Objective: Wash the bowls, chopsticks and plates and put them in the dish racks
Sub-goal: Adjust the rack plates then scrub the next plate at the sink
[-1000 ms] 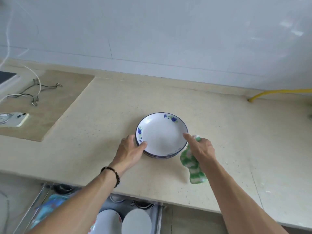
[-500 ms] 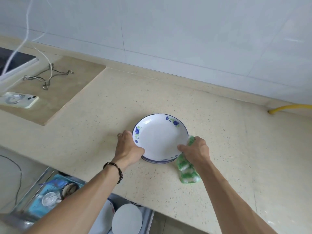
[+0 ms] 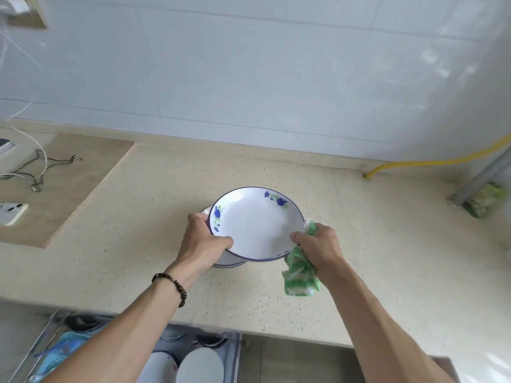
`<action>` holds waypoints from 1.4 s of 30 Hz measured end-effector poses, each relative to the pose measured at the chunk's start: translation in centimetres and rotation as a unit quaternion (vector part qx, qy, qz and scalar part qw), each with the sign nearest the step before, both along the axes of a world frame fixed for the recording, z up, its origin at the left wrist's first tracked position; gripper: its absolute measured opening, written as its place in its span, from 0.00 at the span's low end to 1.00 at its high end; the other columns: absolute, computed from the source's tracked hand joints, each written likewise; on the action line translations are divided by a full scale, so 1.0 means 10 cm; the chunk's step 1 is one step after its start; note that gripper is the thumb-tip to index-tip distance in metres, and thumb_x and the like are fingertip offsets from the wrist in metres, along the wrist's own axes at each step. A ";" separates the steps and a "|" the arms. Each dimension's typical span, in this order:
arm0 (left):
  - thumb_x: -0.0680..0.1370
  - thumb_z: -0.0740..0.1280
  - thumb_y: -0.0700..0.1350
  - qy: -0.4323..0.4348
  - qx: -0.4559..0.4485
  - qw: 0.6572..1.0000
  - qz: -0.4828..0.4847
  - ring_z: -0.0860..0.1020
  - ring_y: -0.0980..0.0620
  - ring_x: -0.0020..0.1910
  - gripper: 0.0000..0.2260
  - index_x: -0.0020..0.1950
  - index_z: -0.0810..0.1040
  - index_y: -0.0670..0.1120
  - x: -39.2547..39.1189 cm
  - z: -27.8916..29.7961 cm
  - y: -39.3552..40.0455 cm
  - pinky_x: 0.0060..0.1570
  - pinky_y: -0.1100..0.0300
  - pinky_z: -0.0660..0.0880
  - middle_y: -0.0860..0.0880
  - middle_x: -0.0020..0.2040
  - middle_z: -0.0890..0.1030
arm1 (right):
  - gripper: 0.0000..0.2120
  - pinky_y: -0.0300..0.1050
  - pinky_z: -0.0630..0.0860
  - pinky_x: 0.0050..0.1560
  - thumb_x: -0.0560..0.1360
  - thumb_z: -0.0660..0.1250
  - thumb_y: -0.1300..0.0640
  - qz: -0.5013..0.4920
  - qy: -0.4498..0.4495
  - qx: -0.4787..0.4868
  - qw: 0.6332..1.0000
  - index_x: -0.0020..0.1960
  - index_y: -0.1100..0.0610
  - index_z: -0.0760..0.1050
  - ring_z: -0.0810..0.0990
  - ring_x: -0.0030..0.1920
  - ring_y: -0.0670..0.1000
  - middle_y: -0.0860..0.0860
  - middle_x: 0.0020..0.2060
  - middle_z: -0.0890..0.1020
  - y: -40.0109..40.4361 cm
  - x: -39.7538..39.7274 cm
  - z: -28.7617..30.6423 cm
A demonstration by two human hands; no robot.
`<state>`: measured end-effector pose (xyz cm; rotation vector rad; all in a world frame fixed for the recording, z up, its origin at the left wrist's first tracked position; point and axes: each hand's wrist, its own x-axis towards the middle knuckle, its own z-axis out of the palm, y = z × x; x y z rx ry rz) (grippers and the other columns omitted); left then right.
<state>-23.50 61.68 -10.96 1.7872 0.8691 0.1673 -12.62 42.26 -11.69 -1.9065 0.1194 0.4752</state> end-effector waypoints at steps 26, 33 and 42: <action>0.85 0.55 0.58 0.056 -0.216 0.930 -0.292 0.82 0.39 0.53 0.19 0.64 0.76 0.47 0.14 0.61 -4.88 0.36 0.46 0.81 0.41 0.57 0.82 | 0.07 0.58 0.82 0.41 0.65 0.72 0.64 -0.363 0.037 0.085 0.927 0.42 0.66 0.81 0.84 0.37 0.62 0.64 0.38 0.84 -4.82 -1.67 0.08; 0.82 0.57 0.57 0.135 -0.072 0.908 -0.389 0.81 0.40 0.47 0.20 0.62 0.74 0.44 0.10 0.59 -6.25 0.30 0.51 0.81 0.41 0.52 0.80 | 0.09 0.50 0.75 0.38 0.63 0.75 0.63 -0.399 0.146 0.155 0.892 0.36 0.67 0.77 0.77 0.31 0.55 0.58 0.29 0.76 -5.65 -2.07 -0.39; 0.78 0.56 0.58 0.180 0.039 0.889 -0.418 0.80 0.34 0.52 0.23 0.64 0.71 0.43 0.16 0.50 -6.85 0.42 0.35 0.82 0.38 0.56 0.79 | 0.11 0.47 0.77 0.35 0.70 0.68 0.69 -0.399 0.191 0.209 0.872 0.50 0.75 0.78 0.79 0.31 0.58 0.63 0.36 0.80 -5.94 -2.19 -0.57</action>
